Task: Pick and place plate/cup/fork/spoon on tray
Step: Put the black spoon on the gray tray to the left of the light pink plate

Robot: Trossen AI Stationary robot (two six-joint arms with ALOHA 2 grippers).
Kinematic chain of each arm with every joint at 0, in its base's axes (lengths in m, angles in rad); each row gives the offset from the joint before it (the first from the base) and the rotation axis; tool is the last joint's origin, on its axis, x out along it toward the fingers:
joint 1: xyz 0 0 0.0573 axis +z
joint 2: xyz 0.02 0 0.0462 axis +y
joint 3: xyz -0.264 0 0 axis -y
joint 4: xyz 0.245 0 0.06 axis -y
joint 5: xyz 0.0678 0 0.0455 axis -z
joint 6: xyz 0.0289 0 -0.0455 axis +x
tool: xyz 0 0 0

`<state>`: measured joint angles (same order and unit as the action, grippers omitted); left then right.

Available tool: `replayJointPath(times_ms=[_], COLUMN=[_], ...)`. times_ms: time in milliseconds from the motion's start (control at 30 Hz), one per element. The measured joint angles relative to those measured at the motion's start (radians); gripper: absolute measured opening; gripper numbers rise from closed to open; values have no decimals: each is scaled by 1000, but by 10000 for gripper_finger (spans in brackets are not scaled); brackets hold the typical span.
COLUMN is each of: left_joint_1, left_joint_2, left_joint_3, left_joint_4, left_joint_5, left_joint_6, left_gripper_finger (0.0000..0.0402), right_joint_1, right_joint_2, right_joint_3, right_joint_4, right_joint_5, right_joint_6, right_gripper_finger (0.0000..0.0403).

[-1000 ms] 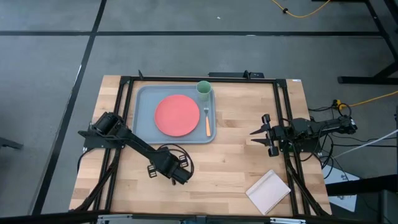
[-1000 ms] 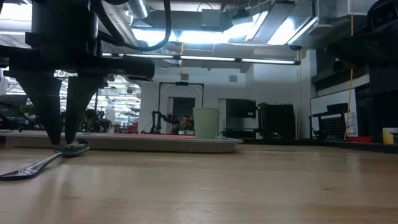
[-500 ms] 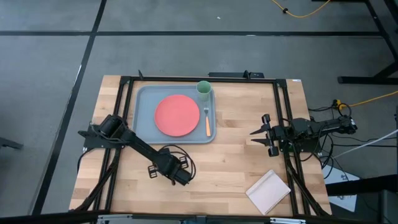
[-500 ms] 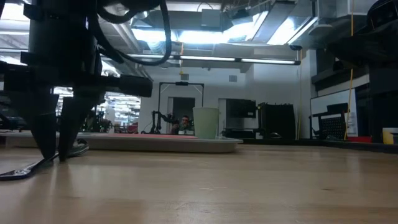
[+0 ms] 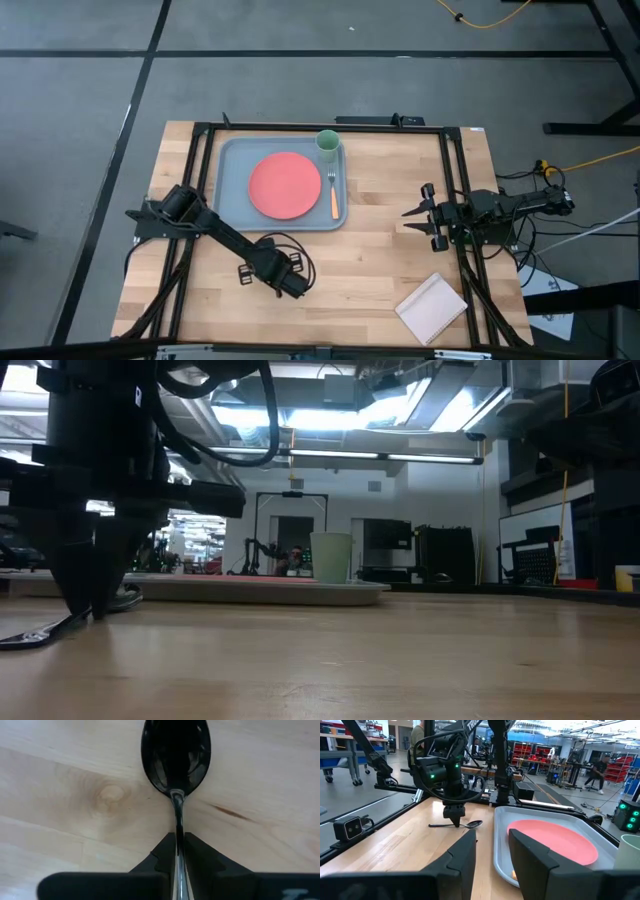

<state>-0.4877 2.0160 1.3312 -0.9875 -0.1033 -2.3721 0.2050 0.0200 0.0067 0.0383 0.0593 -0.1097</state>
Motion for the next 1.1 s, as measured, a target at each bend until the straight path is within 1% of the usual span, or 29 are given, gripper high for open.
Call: replayJointPath(times_ms=[133, 267, 367, 467, 567, 667, 767, 867, 900, 967, 1033, 1100], left_joint_1=[-5, -12, -23, -36, -49, -59, -57, -40, -29, 3, 50, 116], left_joint_2=[2, 2, -1, 0, 3, 1, 0, -1, -3, -54, -106, -155], left_joint_3=[0, -1, -3, 17, 82, 158, 246, 320, 333, 305, 297, 262], left_joint_4=[-4, -4, -3, -26, -100, -194, -358, -574, -596, -573, -579, -588], left_joint_5=[10, 5, -32, -46, -50, -82, -114, -86, -70, -94, -158, -190], left_joint_6=[8, 15, 58, 57, 55, 55, 55, 63, 90, 233, 320, 423], left_gripper_finger=[7, 5, 4, 2, 2, 1, 1, 1, 1, 0, 0, 0], right_joint_1=[0, 0, 0, 0, 0, 0, 0, 0, 0, 0, 0, 0], right_joint_2=[0, 0, 0, 0, 0, 0, 0, 0, 0, 0, 0, 0], right_joint_3=[0, 0, 0, 0, 0, 0, 0, 0, 0, 0, 0, 0], right_joint_4=[0, 0, 0, 0, 0, 0, 0, 0, 0, 0, 0, 0], right_joint_5=[0, 0, 0, 0, 0, 0, 0, 0, 0, 0, 0, 0], right_joint_6=[0, 0, 0, 0, 0, 0, 0, 0, 0, 0, 0, 0], right_gripper_finger=[122, 122, 122, 122, 122, 122, 122, 122, 122, 122, 122, 122])
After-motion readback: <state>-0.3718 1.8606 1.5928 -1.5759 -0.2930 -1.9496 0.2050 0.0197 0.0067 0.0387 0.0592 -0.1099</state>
